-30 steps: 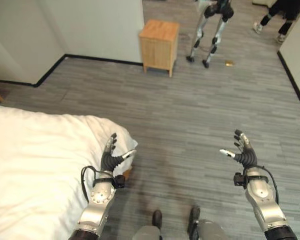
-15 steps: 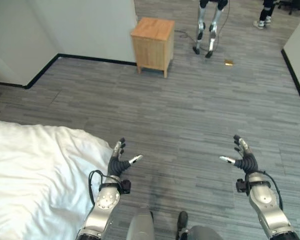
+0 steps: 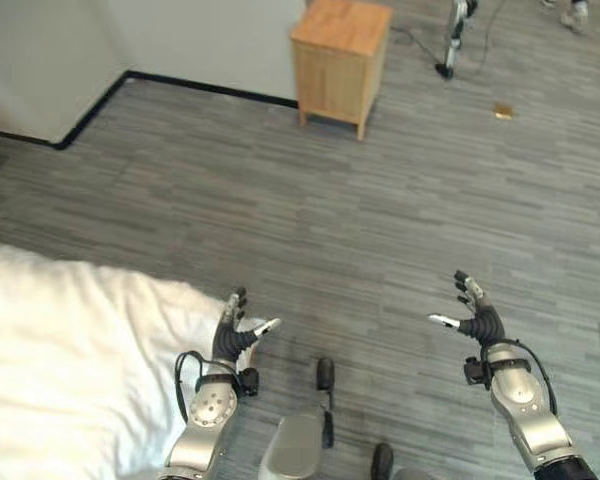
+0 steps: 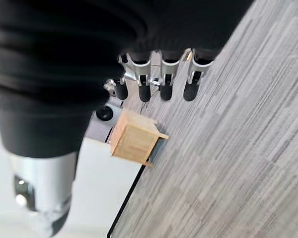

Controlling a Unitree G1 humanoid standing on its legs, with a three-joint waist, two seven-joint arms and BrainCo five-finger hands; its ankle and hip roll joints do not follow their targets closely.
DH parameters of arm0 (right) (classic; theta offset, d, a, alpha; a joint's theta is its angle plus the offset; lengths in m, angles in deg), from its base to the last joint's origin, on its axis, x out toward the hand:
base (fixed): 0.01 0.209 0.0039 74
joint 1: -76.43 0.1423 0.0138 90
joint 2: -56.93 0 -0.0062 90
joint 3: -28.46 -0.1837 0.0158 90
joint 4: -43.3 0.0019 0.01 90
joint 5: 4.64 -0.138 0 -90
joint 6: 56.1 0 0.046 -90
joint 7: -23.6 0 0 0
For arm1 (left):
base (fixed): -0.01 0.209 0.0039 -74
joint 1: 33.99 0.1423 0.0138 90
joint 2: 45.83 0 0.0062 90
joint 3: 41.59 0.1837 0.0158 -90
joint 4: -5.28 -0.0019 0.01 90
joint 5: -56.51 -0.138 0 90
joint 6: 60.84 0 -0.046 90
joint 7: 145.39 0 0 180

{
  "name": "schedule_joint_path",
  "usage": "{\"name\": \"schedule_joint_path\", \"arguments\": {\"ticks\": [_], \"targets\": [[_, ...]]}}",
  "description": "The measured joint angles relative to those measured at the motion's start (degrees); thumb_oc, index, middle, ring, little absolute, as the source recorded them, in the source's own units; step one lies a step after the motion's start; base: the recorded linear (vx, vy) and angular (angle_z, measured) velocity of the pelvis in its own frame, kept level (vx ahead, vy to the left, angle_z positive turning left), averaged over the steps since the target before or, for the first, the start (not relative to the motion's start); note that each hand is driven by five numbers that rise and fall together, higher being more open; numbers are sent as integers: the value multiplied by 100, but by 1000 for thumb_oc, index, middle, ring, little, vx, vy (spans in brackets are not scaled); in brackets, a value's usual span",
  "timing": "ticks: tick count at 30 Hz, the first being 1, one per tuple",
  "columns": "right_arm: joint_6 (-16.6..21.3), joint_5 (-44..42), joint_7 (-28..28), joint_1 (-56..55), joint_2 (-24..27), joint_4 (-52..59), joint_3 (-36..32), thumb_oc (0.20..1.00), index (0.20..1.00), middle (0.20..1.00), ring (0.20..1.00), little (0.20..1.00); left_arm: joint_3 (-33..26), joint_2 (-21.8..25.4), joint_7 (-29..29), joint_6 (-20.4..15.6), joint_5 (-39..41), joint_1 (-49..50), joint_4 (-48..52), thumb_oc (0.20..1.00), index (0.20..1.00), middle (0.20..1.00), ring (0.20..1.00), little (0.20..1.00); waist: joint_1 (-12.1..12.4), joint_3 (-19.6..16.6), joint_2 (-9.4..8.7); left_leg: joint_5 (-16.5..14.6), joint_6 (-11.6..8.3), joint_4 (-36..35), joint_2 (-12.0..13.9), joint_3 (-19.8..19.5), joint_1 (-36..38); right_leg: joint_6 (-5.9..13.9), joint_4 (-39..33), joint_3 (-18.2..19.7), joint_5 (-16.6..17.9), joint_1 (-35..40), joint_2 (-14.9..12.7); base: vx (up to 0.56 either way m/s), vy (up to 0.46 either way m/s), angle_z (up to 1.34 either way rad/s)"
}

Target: Making the bed.

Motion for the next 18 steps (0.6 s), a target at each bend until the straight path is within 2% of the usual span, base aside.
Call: {"name": "schedule_joint_path", "arguments": {"ticks": [1, 2, 3, 4, 5, 6, 7, 8, 9, 10, 11, 12, 13, 14, 16, 17, 18], "targets": [[9, 2, 7, -85, -95, 2, 64, 1000, 1000, 1000, 1000, 1000, 26, 141, 5, -1, -3, 12, 8, 1000, 1000, 1000, 1000, 1000, 15, -152, -142, -94, 349, 98, -65, 67, 26, 123, 270, -9, -35, -29, 29, 436, 254, -46], [0, 1, 0, -62, -137, -22, 125, 1000, 1000, 1000, 1000, 1000, 79, 203, 8, 5, -3, -148, -66, 1000, 1000, 1000, 1000, 1000, -6, -153, -242, -191, 467, 86, -113, 113, 113, 284, 769, -123, -7, -173, 26, 436, 254, -25], [-5, 2, 3, -34, -149, -19, 190, 1000, 1000, 1000, 1000, 1000, 105, 207, 8, 30, -6, -173, -135, 1000, 1000, 1000, 1000, 1000, -39, -160, -225, -132, 457, 24, -84, 67, 193, 452, 1267, -161, -36, -359, 8, 402, 302, 7], [15, 3, -1, -101, -226, 10, 183, 1000, 1000, 1000, 1000, 1000, 211, 259, 28, 52, -13, -235, -73, 1000, 1000, 1000, 1000, 1000, -103, -186, -258, -73, 537, -8, -113, -7, 305, 802, 1820, -236, -45, -559, -48, 275, 226, 31], [8, 3, 0, -140, -252, 16, 187, 1000, 1000, 1000, 1000, 1000, 245, 270, 43, 52, -23, -315, -30, 1000, 1000, 1000, 1000, 1000, -144, -210, -294, -156, 535, -22, -150, -74, 393, 867, 1921, -225, -2, -597, -50, 640, 386, 29], [3, 10, 14, -40, -257, 48, 221, 1000, 1000, 1000, 1000, 1000, 297, 352, 2, 65, -52, -308, -13, 1000, 1000, 1000, 1000, 1000, -188, -196, -301, -135, 693, -108, -211, -177, 549, 1110, 3210, -211, 554, -1004, -140, 505, 213, 40], [7, 17, 8, 25, -293, 138, 164, 1000, 1000, 1000, 1000, 1000, 304, 374, 6, 106, -68, -346, -9, 1000, 1000, 1000, 1000, 1000, -383, -163, -204, -365, 823, -163, -254, -391, 839, 1118, 4000, -363, 537, -1246, -259, 673, 258, 35], [12, 59, 9, 57, -315, 155, 130, 1000, 1000, 1000, 1000, 1000, 318, 392, -8, 115, -69, -362, 14, 1000, 1000, 1000, 1000, 1000, -397, -108, -116, -207, 842, -194, -250, -402, 1004, 1066, 4263, -630, 507, -1331, -409, 305, 96, 46], [8, 125, 10, 54, -310, 281, 119, 1000, 1000, 1000, 1000, 1000, 289, 390, -6, 128, -99, -376, 71, 1000, 1000, 1000, 1000, 1000, -456, -118, 44, -325, 823, -278, -229, -650, 1236, 1012, 4311, -930, 422, -1529, -547, 335, 79, 31], [47, 165, 14, 44, -299, 373, 105, 1000, 1000, 1000, 1000, 1000, 285, 380, -15, 127, -104, -369, 164, 1000, 1000, 1000, 1000, 1000, -537, -118, 131, -268, 864, -359, -207, -694, 1361, 896, 4154, -1274, 307, -1629, -716, 453, 39, 57], [66, 171, 10, 12, -277, 444, 114, 1000, 1000, 1000, 1000, 1000, 240, 400, -6, 123, -109, -418, 213, 1000, 1000, 1000, 1000, 1000, -615, -132, 185, -452, 781, -363, -191, -689, 1448, 879, 3895, -1334, 285, -1844, -725, 457, 41, 53], [66, 164, 26, -22, -276, 482, 115, 1000, 1000, 1000, 1000, 1000, 268, 335, -6, 116, -110, -371, 238, 1000, 1000, 1000, 1000, 1000, -642, -128, 194, -481, 738, -400, -222, -832, 1525, 809, 3482, -1396, 170, -1911, -695, 453, -20, 55], [83, 164, 75, -29, -297, 494, 116, 1000, 1000, 1000, 1000, 1000, 199, 358, -17, 115, -109, -334, 278, 1000, 1000, 1000, 1000, 1000, -667, -134, 228, -285, 818, -473, -151, -778, 1578, 629, 2522, -1426, 123, -1911, -563, 465, -60, 47], [83, 159, 106, -87, -276, 500, 111, 1000, 1000, 1000, 1000, 1000, 243, 361, 4, 142, -110, -309, 256, 1000, 1000, 1000, 1000, 1000, -723, -159, 234, -361, 669, -500, -165, -850, 1639, 583, 2067, -1400, 171, -2114, -414, 600, -82, 66], [77, 148, 112, -213, -269, 496, 98, 1000, 1000, 1000, 1000, 1000, 257, 305, 21, 152, -109, -217, 160, 1000, 1000, 1000, 1000, 1000, -806, -192, 200, -418, 570, -641, -218, -955, 1827, 516, 850, -1148, 383, -2185, -156, 444, -63, 59], [75, 133, 113, -249, -268, 489, 89, 1000, 1000, 1000, 1000, 1000, 258, 299, 38, 160, -110, -196, 45, 1000, 1000, 1000, 1000, 1000, -847, -204, 177, -415, 584, -698, -278, -1015, 1882, 466, 318, -1041, 647, -2295, -73, 515, -79, 53], [74, 111, 108, -296, -271, 489, 38, 1000, 1000, 1000, 1000, 1000, 273, 295, 71, 171, -115, -188, -71, 1000, 1000, 1000, 1000, 1000, -872, -207, 177, -540, 487, -771, -317, -1058, 1989, 489, -62, -1033, 925, -2432, -21, 627, -97, 65]]}}
